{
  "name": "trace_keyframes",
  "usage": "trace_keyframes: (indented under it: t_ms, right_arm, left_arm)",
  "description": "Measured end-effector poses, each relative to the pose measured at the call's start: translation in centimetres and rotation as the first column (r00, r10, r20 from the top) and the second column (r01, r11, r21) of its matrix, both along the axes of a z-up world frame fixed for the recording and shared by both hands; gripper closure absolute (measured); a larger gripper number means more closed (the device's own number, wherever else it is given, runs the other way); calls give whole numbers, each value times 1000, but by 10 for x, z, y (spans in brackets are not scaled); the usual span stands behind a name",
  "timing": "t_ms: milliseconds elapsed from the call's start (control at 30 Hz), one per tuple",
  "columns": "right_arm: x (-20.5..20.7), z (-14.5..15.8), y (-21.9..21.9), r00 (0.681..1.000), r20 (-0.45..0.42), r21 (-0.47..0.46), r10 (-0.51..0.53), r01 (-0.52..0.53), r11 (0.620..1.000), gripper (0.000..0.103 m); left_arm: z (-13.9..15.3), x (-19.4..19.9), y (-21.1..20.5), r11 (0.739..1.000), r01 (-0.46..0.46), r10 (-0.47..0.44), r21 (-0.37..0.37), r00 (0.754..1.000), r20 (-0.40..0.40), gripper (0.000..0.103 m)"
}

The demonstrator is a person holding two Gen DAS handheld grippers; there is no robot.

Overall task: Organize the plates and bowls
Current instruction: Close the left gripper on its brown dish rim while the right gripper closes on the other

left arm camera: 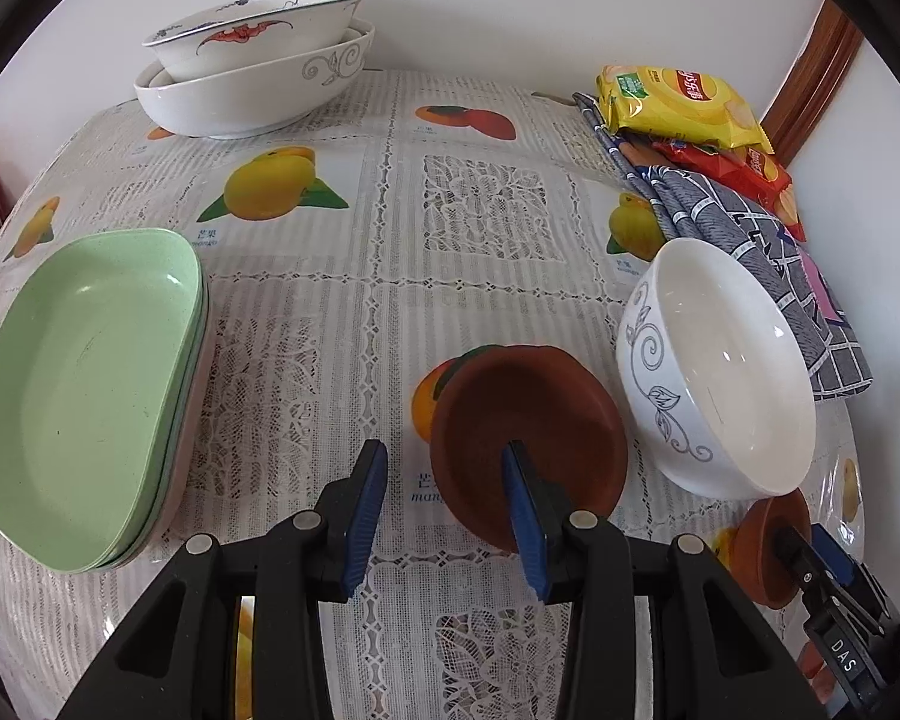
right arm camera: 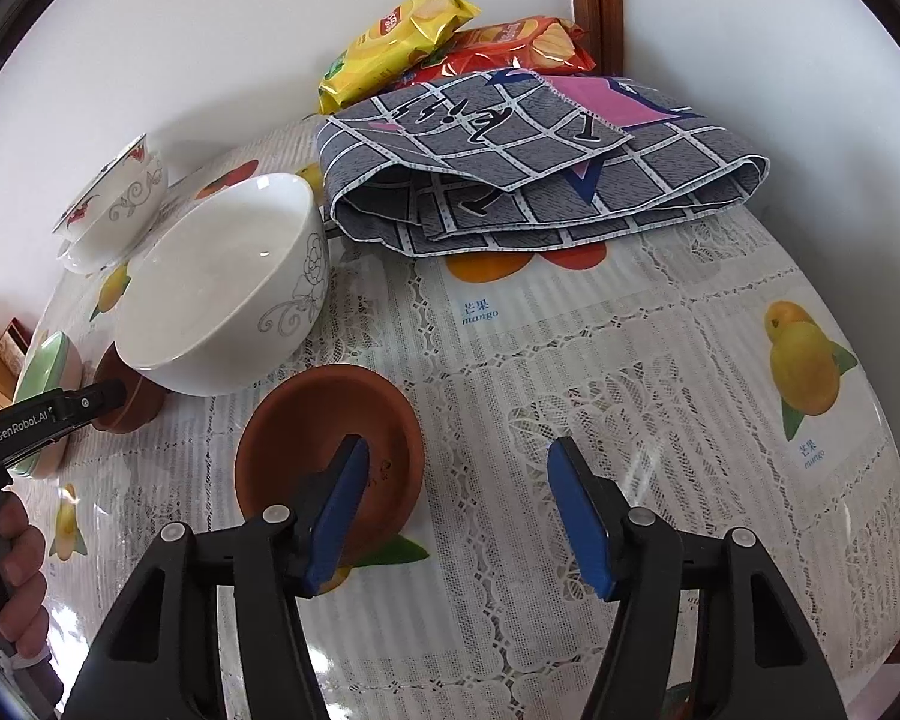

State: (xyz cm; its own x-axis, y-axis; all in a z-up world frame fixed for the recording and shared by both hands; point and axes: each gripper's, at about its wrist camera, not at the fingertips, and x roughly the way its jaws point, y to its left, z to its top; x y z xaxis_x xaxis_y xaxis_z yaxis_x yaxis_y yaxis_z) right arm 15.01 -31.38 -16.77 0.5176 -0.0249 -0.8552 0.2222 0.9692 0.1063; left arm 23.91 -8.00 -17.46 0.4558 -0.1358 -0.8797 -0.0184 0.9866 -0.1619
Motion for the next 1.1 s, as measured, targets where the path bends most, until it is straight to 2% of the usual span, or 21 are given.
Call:
trace_keyframes:
  t_ms: [400,500,533,567,733,967,1100]
  right_arm:
    - [12,-5,9,999,-16,-16,36,-36,999,63]
    - [14,-5,12,999,-13,-13,38,-39,999,69]
    - [14,-6,12,999,-12,-6,42,-42,999,75]
    - [14,-6,13,999,-10,9,50,-49,999,83]
    - [12,-4,19,998,-4,-3,57,-57,998,88]
    - [7,1,21,999,14,13,38,-39,999,93]
    - [3,8,26,999,28,9,38,-38,999,94]
  left_arm:
    - [-6,11,2,1000,7,-7,0,1000,4,66]
    - [-6,12,0,1000,15,-15,6,1000,13,66]
    - [-6,13,-1,1000,20,-20,10,1000,15,66]
    - [-6,13,-2,1000,24,-25,14,1000,17,67]
    - [-5,12,-2,999,42,-42,-16,999,18,83]
    - [-1,4,-3,997,73,-72,-30,997,26,93]
    - [5,-3,-1,995,88,-87,-36,996,38,94]
